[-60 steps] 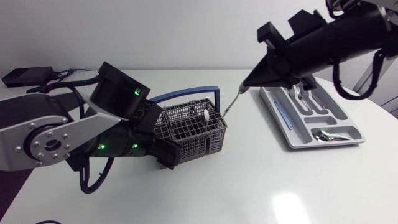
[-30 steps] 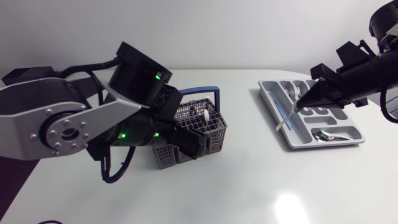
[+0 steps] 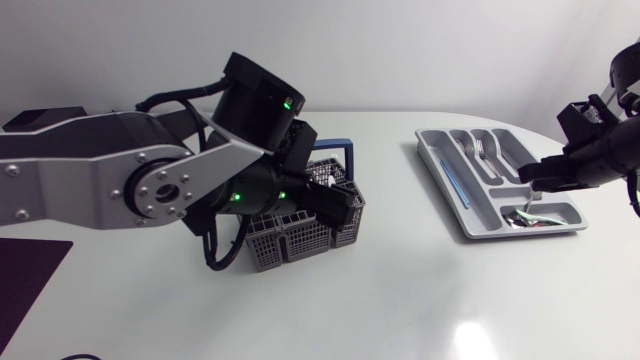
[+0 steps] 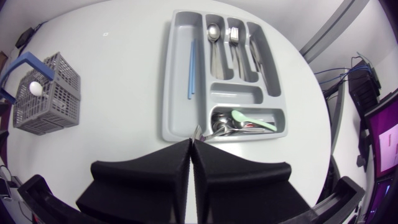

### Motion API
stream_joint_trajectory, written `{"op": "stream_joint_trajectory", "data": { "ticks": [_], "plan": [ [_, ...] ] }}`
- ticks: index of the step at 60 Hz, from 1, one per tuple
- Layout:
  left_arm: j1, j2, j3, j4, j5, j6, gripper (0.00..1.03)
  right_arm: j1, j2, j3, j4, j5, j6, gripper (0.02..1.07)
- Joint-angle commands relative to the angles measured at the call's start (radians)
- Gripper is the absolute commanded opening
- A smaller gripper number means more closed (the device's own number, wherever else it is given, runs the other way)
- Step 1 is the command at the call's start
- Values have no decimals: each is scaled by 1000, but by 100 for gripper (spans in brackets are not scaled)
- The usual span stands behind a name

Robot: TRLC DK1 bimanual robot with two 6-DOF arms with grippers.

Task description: Unload the cutlery basket into the drawer organizer.

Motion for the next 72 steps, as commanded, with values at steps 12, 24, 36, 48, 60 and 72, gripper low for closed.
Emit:
{"op": "stream_joint_trajectory", "data": {
  "ticks": [12,24,36,48,60,72],
  "plan": [
    [-6,62,57,22,-1,-30,96,-101,110,-24,163,82,-133,8],
    [0,75,72,39,-1,-42,96,-115,212,-61,347,191,-193,8],
    [0,97,86,43,-1,-50,96,-130,317,-70,454,243,-204,8],
    [0,118,103,43,-1,-54,96,-127,398,-62,504,273,-187,15],
    [3,138,114,48,-1,-63,96,-109,419,-41,442,271,-142,84],
    [0,164,137,57,-1,-70,96,-114,398,-9,378,188,-124,102]
  ]
}}
